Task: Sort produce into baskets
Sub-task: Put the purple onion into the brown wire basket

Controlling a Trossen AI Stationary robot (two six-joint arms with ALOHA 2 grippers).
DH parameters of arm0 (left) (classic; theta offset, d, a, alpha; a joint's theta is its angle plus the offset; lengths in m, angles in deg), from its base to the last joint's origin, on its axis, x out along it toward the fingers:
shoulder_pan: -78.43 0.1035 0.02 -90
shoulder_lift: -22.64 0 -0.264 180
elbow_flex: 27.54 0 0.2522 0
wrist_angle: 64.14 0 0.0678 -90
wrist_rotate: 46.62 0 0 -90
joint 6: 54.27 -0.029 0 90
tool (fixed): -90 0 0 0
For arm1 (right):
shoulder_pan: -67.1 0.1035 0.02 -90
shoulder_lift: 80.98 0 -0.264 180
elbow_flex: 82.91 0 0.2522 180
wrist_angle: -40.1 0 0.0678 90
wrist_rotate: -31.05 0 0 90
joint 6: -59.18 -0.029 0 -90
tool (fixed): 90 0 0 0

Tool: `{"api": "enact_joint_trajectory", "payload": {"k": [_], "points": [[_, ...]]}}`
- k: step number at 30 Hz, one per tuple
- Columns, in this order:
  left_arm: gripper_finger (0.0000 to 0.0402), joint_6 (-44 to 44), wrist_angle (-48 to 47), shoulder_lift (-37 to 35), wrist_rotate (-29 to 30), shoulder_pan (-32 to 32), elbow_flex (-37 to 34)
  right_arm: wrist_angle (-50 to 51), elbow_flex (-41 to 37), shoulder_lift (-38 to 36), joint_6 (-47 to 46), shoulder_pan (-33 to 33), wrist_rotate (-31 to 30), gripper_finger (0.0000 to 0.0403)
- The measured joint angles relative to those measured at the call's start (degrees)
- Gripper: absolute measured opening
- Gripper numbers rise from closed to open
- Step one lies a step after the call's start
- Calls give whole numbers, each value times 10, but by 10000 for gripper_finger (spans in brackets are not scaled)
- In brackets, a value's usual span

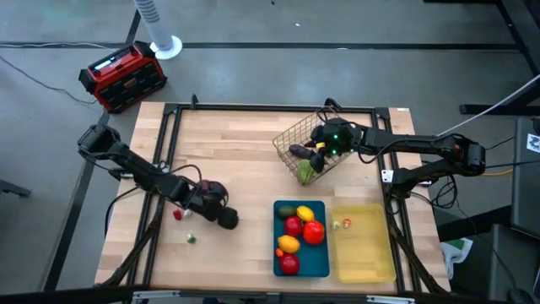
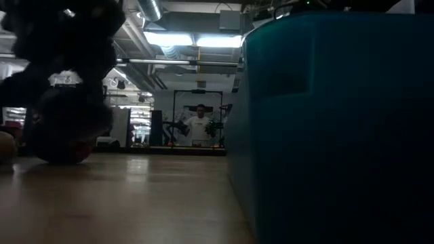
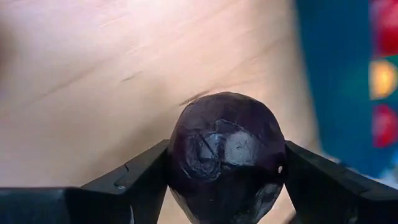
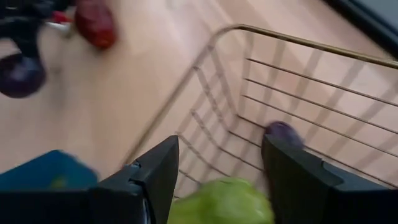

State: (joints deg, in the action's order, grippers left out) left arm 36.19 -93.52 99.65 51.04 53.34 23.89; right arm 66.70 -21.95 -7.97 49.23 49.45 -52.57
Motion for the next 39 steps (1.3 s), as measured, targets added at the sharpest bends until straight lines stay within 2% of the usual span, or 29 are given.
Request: {"api": "enact_joint_trajectory", "payload": {"k": [4,9,15,20,28,33,39], "points": [[279,-26,86,0,22,17,0,-14,0,0,0,0,47,227],[280,-93,207,0,83,58,0,-26,0,0,0,0,53,227],[280,-268,354,11,188,125,0,-25,0,0,0,0,37,227],[281,-408,471,57,212,192,18,-27,0,0,0,0,32,227],[281,-513,496,173,211,271,108,-25,0,0,0,0,32,227],[281,-516,492,227,211,295,138,-23,0,0,0,0,32,227],[281,-521,492,245,207,314,143,-23,0,0,0,0,32,227]]}}
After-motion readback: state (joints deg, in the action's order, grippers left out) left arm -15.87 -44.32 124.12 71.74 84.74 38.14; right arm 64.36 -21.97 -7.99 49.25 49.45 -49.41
